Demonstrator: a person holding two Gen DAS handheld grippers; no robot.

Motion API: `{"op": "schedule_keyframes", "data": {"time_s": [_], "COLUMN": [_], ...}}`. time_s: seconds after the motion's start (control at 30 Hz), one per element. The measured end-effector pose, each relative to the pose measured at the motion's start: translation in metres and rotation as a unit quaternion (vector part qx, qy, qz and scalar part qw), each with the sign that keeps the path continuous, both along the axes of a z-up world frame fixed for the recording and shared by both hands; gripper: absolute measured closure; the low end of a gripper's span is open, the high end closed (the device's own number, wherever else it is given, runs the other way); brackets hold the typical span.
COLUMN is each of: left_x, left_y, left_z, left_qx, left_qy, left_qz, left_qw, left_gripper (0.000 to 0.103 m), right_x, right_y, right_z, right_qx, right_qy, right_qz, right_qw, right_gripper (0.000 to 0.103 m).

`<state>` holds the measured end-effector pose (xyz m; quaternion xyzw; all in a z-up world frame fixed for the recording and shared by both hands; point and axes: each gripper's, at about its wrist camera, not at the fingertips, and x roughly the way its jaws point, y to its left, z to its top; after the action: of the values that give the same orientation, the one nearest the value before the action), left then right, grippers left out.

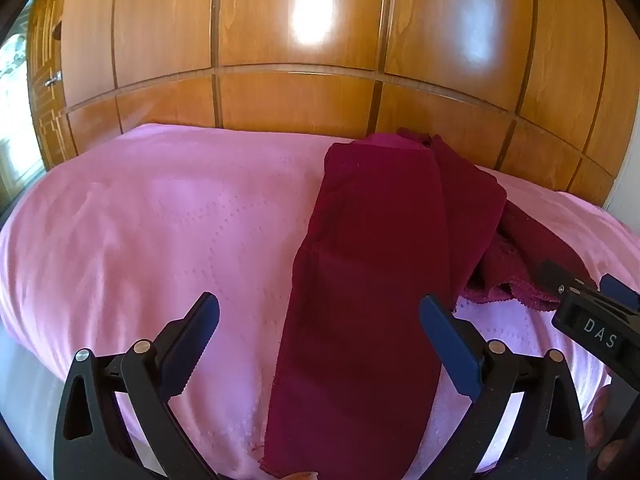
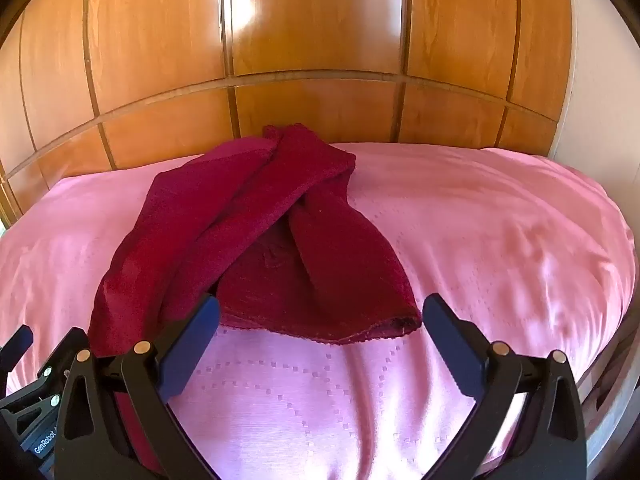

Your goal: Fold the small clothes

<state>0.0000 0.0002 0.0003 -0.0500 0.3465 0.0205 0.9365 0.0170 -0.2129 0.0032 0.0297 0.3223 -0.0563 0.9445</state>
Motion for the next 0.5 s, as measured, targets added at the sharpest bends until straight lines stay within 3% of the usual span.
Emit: {"op": "schedule_keyframes", "data": {"time_s": [0.07,0.5], "left_x": [0.0,0.004], "left_y": [-0.003,-0.003], "left_z": [0.0,-0.013], "left_qx": [0.018,0.024], "left_qy": [-0.003,0.007], "left_qz": [0.002,0.002], "left_qw": [0.9998,0.9997], "left_gripper": [0.004,0.004], "right_x": [-0.001,-0.012], "right_y": [0.0,-0.012], "right_z": [0.001,0.001], "right_qx": [0.0,0.016], "right_qy": [-0.002,-0.01], "right_qz": [0.002,0.02], "right_qw": [1.0,1.0], "right_gripper": [0.002,0.002]}}
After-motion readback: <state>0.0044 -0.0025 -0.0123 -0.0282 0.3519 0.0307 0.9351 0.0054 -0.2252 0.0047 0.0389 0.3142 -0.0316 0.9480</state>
